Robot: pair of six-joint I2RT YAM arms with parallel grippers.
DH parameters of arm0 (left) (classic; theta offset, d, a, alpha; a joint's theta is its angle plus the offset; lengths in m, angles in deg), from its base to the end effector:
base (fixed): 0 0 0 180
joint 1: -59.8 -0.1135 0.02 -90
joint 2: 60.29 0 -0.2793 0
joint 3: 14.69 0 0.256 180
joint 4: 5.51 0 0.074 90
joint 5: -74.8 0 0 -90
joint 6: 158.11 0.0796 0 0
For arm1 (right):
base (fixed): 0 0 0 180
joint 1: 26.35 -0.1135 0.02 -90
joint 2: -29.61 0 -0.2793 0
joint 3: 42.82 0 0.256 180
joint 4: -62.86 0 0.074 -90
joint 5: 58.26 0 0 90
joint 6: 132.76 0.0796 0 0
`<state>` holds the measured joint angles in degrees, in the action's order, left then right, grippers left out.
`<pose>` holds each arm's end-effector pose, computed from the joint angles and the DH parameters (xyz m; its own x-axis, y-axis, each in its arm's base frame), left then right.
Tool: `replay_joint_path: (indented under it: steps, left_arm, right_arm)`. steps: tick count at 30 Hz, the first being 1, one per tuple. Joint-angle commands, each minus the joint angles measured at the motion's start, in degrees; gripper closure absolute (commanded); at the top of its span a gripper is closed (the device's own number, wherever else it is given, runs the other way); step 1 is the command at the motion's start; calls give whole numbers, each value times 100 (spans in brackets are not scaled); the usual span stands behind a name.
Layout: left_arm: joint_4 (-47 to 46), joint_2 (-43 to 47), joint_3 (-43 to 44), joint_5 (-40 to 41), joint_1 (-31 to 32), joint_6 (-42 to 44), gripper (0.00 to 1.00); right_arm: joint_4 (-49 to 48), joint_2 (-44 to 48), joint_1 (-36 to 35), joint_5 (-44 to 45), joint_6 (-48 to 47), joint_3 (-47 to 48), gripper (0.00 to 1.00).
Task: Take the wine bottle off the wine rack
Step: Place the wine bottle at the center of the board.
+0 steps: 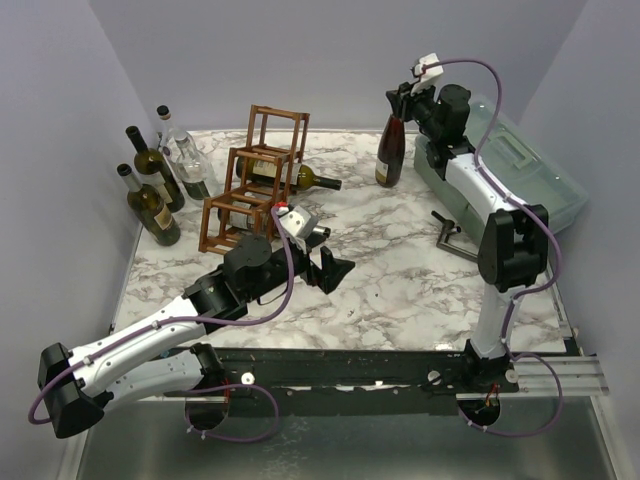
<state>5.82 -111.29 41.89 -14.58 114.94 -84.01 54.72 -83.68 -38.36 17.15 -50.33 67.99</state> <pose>0.1447 -0.2062 0.3401 -0.2782 -0.0799 -0.9572 0.7675 0.5807 -0.2715 0.5206 0.1312 0.3739 0.1545 -0.0975 -0.9832 -0.4300 0.8893 -0.1557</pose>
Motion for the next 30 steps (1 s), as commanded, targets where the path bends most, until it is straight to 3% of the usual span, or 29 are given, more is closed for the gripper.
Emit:
replay_joint_path:
  steps: [1, 5, 19, 28, 30]
  left_arm:
    - [49, 98, -62, 44, -20, -62, 1]
    - [55, 128, -84, 26, -20, -80, 1]
    - [55, 261, -172, -53, -20, -167, 1]
    - [184, 353, -110, -54, -20, -196, 1]
    - [213, 401, -108, -59, -20, -194, 1]
  right_arm:
    - [-685, 441, -12, 385, -219, -109, 79]
    - [-604, 552, -7, 465, -207, -233, 73]
    - [-205, 911, 2, 486, 69, -345, 31]
    - [982, 1223, 17, 259, 77, 220, 10]
    - [1359, 1301, 85, -35, 76, 350, 10]
